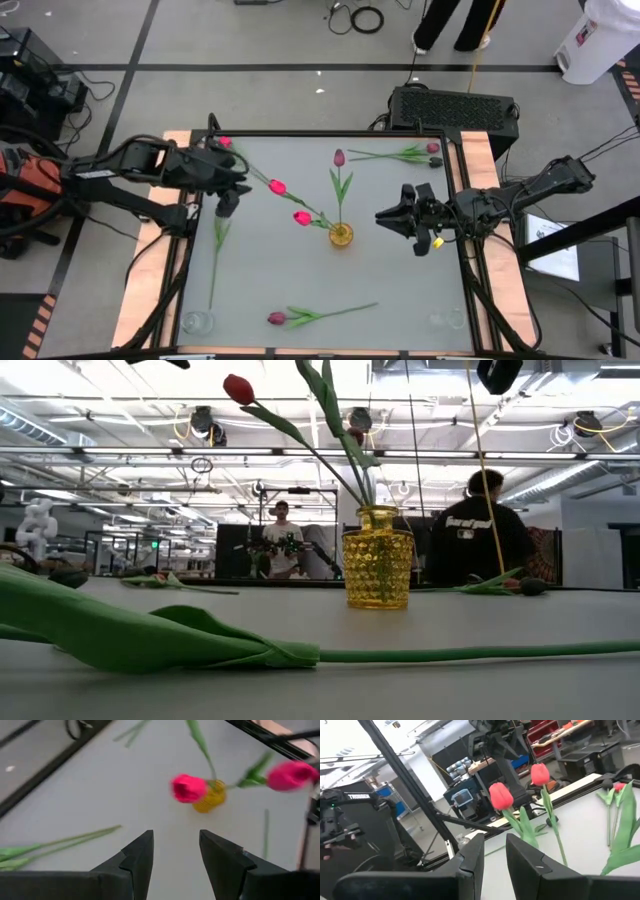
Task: Sort flowers into vase by color
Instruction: Put the bottom red flower into the yellow vase
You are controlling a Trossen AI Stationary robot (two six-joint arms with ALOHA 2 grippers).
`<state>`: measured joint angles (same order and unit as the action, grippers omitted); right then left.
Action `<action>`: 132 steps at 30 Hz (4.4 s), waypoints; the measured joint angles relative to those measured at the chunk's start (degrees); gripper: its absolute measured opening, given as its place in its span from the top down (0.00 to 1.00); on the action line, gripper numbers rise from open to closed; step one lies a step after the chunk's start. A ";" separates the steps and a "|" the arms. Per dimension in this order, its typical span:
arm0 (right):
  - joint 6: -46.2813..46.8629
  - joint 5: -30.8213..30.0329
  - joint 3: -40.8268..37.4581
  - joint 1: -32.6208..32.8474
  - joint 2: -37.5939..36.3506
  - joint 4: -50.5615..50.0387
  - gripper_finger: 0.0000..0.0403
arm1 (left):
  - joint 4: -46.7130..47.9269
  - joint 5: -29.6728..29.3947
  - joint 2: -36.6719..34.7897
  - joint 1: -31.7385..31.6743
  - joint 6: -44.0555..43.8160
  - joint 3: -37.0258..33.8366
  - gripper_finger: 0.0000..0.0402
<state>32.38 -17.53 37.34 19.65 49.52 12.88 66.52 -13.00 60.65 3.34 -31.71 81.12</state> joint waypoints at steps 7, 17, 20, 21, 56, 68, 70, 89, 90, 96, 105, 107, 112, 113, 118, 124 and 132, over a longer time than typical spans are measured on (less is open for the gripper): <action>3.34 1.46 0.02 1.52 -0.02 -2.17 0.82 | 0.04 0.97 0.92 7.37 -4.39 0.00 0.59; 9.42 1.41 0.03 5.64 0.16 -5.99 0.82 | 0.46 -3.30 4.56 19.62 -12.54 0.00 0.59; 10.97 1.41 0.04 6.92 1.16 -6.32 0.82 | 0.47 -3.87 6.38 23.14 -14.77 0.00 0.59; 11.49 1.42 0.04 7.30 1.66 -6.28 0.82 | 0.44 -4.08 7.06 24.37 -15.69 0.00 0.59; 4.53 12.64 28.12 10.13 36.00 -26.06 0.79 | -2.79 -15.62 15.72 38.04 -24.40 0.00 0.59; 5.77 13.39 29.59 10.09 42.92 -27.45 0.59 | -3.60 -15.99 15.72 37.94 -19.91 0.00 0.59; 5.92 13.41 29.60 10.09 44.23 -28.10 0.58 | -3.58 -15.99 15.72 37.94 -19.17 0.00 0.59; 1.85 14.91 29.57 11.81 53.62 -26.52 0.60 | -4.78 -17.31 15.72 37.89 -17.30 0.00 0.59; 1.36 14.88 29.57 11.96 54.00 -26.52 0.60 | -5.04 -17.50 15.72 37.87 -17.30 0.00 0.59; 1.07 14.88 29.57 13.48 56.44 -26.69 0.60 | -4.80 -17.52 15.72 37.85 -17.32 0.00 0.59; 1.20 14.66 29.57 16.12 59.87 -27.05 0.60 | -4.85 -17.52 15.72 37.85 -17.48 0.00 0.59; 1.20 14.50 29.57 16.17 60.36 -27.21 0.60 | -4.91 -17.52 15.72 37.85 -17.50 0.00 0.59; 1.20 14.22 29.55 16.06 61.40 -27.89 0.60 | -6.01 -17.50 15.72 37.85 -17.48 0.00 0.59; 1.20 14.13 29.53 16.06 61.54 -27.91 0.60 | -6.11 -17.52 15.72 37.85 -17.50 0.00 0.59; 1.42 14.05 29.53 16.08 61.86 -28.04 0.60 | -6.14 -17.50 15.72 37.85 -17.69 0.00 0.59; 2.06 12.63 29.53 15.46 61.86 -28.10 0.60 | -6.14 -17.50 15.72 37.24 -17.67 0.00 0.59; 2.51 12.95 29.53 14.53 61.86 -28.26 0.60 | -6.11 -17.50 15.72 37.13 -17.63 0.00 0.59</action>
<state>34.89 -4.58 66.87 34.17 111.37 -15.38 60.40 -30.50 76.38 40.47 -49.34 81.12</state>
